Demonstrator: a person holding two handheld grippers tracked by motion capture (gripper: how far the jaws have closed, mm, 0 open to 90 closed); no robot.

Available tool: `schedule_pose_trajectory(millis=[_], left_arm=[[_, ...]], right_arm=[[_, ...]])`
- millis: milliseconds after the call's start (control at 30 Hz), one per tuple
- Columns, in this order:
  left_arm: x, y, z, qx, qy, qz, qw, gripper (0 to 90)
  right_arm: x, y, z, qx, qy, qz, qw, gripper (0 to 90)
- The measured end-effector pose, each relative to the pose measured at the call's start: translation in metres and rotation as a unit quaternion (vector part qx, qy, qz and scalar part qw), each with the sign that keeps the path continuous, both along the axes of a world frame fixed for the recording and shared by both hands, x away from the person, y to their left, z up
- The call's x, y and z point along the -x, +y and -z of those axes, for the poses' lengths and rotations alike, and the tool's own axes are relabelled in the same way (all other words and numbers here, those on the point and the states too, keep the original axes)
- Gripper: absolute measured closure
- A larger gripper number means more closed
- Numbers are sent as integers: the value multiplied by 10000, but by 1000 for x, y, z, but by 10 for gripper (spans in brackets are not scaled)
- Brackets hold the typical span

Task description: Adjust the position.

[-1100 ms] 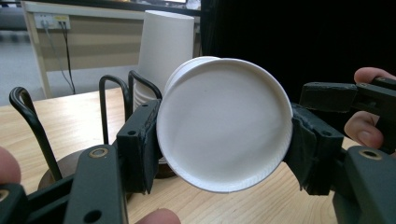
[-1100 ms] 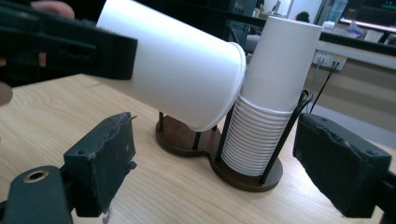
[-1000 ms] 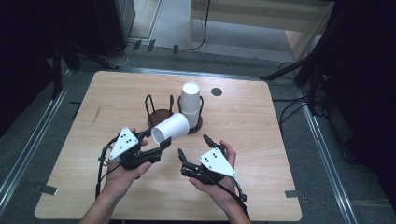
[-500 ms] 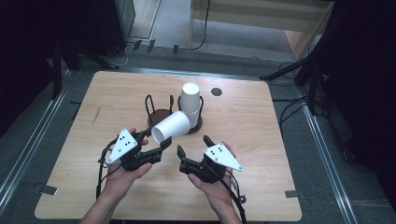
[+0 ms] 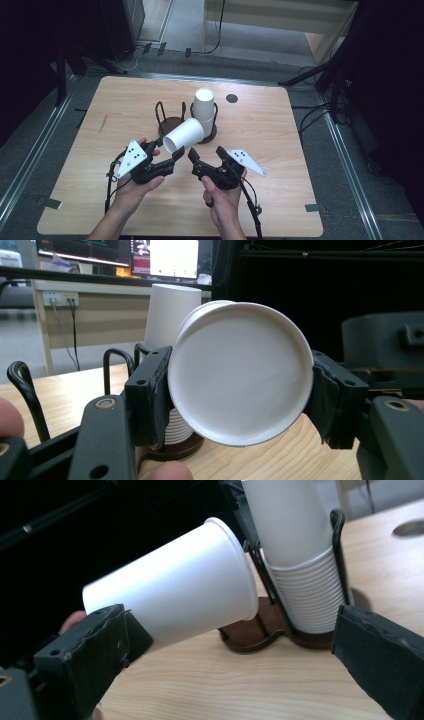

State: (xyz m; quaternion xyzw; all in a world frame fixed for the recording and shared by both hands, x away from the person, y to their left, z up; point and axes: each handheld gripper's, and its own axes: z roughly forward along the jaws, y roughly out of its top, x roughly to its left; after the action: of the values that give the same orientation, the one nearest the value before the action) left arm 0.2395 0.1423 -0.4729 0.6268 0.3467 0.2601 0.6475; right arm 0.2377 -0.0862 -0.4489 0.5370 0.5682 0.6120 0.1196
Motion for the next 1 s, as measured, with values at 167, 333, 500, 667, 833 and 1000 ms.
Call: schedule_pose_trajectory(millis=[167,333,500,667,833,1000], left_arm=[[0,-1,1,1,-42,6,10000,355],[1,-3,3,30,-59,38,10000,354],[1,-5,5,37,-94,36,9999,354],[1,-7,7,42,-79,43,10000,354],[2,-9,10,11,-95,47,9999,354],[2,-11,10,-30,-137,64,9999,354]], right_arm=[[-3,1,0,-523,285,64,9982,16],[-6,0,-1,-859,558,220,9945,0],[-8,1,0,-1207,843,204,9889,0],[-13,1,0,-1646,1257,262,9780,0],[-18,2,1,-2116,1637,299,9631,0],[-21,1,1,-2410,1931,337,9505,0]])
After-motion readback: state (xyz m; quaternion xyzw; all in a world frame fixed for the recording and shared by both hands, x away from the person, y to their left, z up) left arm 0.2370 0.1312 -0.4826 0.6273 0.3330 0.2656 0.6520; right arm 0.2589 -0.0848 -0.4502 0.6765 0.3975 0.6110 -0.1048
